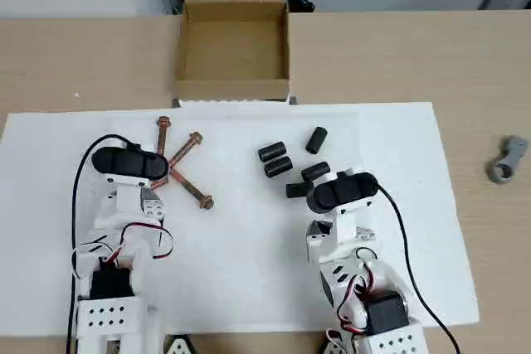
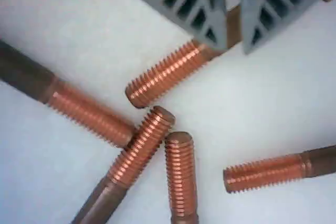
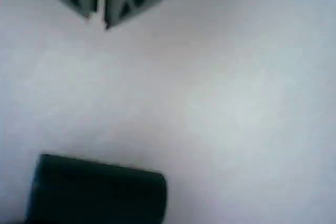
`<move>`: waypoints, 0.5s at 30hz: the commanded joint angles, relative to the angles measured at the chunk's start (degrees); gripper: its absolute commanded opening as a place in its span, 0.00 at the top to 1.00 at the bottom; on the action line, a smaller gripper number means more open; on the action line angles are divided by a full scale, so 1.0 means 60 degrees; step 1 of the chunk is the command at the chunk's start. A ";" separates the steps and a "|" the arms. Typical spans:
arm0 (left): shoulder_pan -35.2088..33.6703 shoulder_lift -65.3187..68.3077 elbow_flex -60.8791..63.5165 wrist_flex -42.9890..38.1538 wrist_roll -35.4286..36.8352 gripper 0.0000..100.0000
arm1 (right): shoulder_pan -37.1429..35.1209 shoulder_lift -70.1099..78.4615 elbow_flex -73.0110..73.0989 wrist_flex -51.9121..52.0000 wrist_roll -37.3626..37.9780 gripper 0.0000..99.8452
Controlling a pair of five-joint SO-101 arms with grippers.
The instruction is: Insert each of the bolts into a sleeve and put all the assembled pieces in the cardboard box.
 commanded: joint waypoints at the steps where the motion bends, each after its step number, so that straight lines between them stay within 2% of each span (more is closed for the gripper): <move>1: -0.0073 -0.0103 -0.0081 -0.0190 -0.0073 0.99 | 0.0081 -0.0051 -0.0059 -0.0168 -0.0073 0.99; 15: -0.0015 -0.0103 -0.0081 -0.0220 -0.0073 0.99 | 0.0022 -0.0051 -0.0059 -0.0168 -0.0029 0.99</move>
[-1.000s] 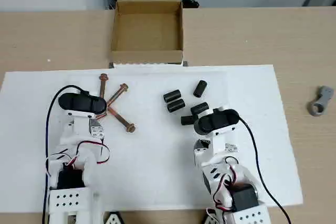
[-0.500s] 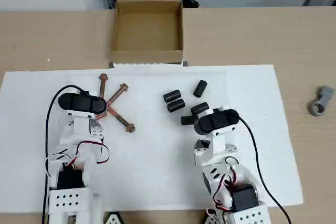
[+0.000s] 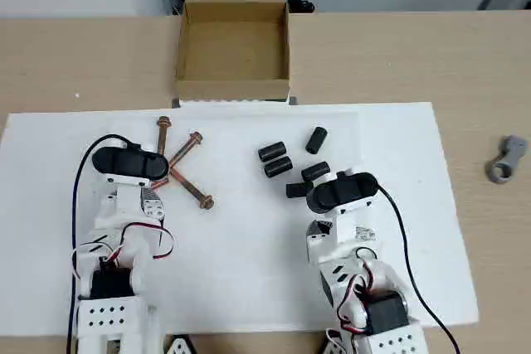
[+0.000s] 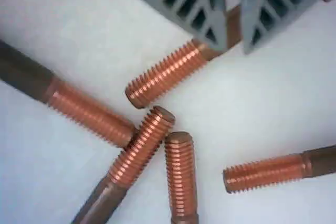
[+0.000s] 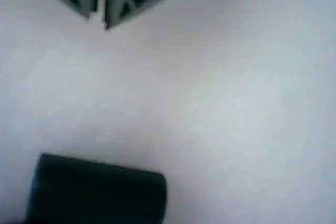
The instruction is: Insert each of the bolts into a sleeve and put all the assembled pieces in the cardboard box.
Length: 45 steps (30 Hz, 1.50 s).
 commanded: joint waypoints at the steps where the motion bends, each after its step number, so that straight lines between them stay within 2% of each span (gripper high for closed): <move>1: -0.0015 -0.0103 -0.0081 -0.0220 -0.0073 0.99 | 0.0022 -0.0051 -0.0059 -0.0168 -0.0029 0.99; 22: -0.0029 -0.0088 -0.0125 0.0015 -0.0073 0.99 | 0.0081 -0.0037 -0.0073 -0.0139 -0.0073 1.00; 30: -0.0088 -0.0029 -0.1604 0.2711 -0.0015 0.99 | 0.0051 0.0066 -0.1319 0.0227 0.0000 1.00; 40: -0.0088 -0.0015 -0.3832 0.3766 0.0000 0.99 | 0.0081 0.0125 -0.2579 0.1165 0.0440 1.00; 45: -0.0088 0.0703 -0.4930 0.4117 0.0000 0.99 | 0.0081 0.1766 -0.3604 0.1136 0.0366 1.00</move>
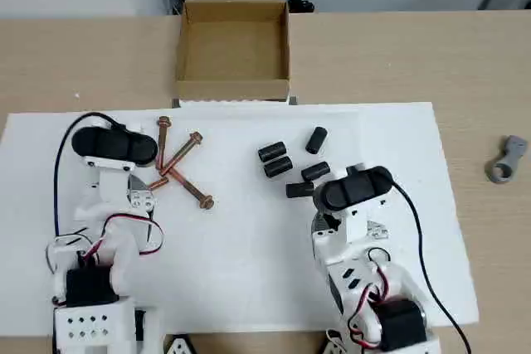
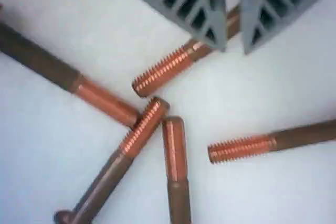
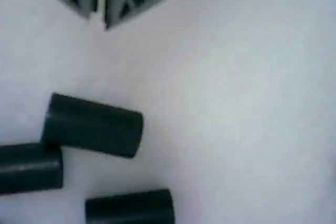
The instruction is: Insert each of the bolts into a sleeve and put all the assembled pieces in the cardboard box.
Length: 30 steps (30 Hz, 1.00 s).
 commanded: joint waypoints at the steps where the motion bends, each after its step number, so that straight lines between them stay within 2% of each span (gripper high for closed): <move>1: -0.0088 0.0864 -0.1282 0.0205 0.0000 0.99 | 0.0037 0.1575 -0.1275 -0.0007 0.0015 1.00; 7: -0.0029 0.3912 -0.3582 0.0337 0.0073 0.99 | 0.0037 0.5531 -0.4205 -0.0007 0.0000 1.00; 12: -0.0044 0.6315 -0.5663 0.0513 0.1451 0.99 | 0.0037 0.8125 -0.6315 -0.0007 -0.0015 1.00; 17: -0.0015 0.8821 -0.7744 0.0762 0.1978 0.99 | 0.0037 1.0337 -0.7692 0.0007 -0.0425 1.00; 22: 0.0088 1.1531 -1.0176 0.1744 0.2462 0.99 | 0.0007 1.2256 -0.8381 0.0007 -0.1656 1.00; 30: 0.0440 1.5575 -1.4586 0.4088 0.2491 0.99 | -0.0007 1.3810 -0.8879 0.0007 -0.2037 0.99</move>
